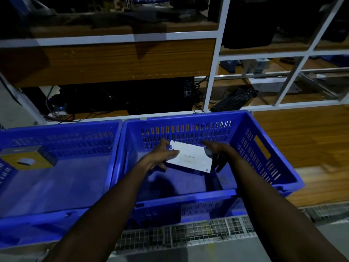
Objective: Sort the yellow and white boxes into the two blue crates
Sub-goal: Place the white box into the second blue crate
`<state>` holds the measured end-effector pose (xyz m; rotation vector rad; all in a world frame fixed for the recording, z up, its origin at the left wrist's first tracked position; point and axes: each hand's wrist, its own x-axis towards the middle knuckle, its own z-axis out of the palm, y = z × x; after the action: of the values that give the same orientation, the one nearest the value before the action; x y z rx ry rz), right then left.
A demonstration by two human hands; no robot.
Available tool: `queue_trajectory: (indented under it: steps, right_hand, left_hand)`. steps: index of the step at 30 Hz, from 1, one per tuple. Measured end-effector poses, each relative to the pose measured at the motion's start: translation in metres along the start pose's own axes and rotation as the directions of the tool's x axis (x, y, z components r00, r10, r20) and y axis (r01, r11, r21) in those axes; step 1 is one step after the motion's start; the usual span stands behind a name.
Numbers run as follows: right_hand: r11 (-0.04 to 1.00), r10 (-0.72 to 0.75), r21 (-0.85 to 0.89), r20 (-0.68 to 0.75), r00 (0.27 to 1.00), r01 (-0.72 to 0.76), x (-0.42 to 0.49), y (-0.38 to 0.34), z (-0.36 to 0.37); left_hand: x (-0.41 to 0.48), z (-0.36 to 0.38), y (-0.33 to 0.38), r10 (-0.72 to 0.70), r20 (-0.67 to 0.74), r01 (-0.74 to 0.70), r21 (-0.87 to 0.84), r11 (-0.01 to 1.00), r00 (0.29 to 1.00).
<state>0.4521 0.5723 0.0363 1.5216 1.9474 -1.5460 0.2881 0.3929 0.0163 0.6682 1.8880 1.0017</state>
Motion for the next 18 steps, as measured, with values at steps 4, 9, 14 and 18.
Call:
queue_trajectory:
  steps: [4, 9, 14, 18]
  right_hand:
    - [0.998, -0.042, 0.036, 0.007, 0.999, 0.042, 0.001, -0.003, -0.004]
    - [0.992, -0.111, 0.073, 0.207, 0.972, 0.098, -0.022, -0.009, -0.006]
    - [0.961, -0.253, 0.193, 0.328, 0.910, 0.198, -0.025, -0.011, -0.008]
    - [0.905, -0.275, 0.417, 0.413, 0.868, 0.088, -0.020, -0.012, -0.013]
  left_hand:
    - [0.004, 0.005, 0.006, 0.165, -0.117, -0.174, -0.067, 0.983, 0.979]
    - [0.003, 0.006, 0.016, 0.156, -0.074, -0.171, -0.283, 0.944, 0.985]
    - [0.003, 0.001, 0.021, 0.212, -0.162, -0.260, -0.405, 0.877, 0.964]
    - [0.001, -0.004, 0.021, 0.310, -0.148, -0.343, -0.468, 0.815, 0.939]
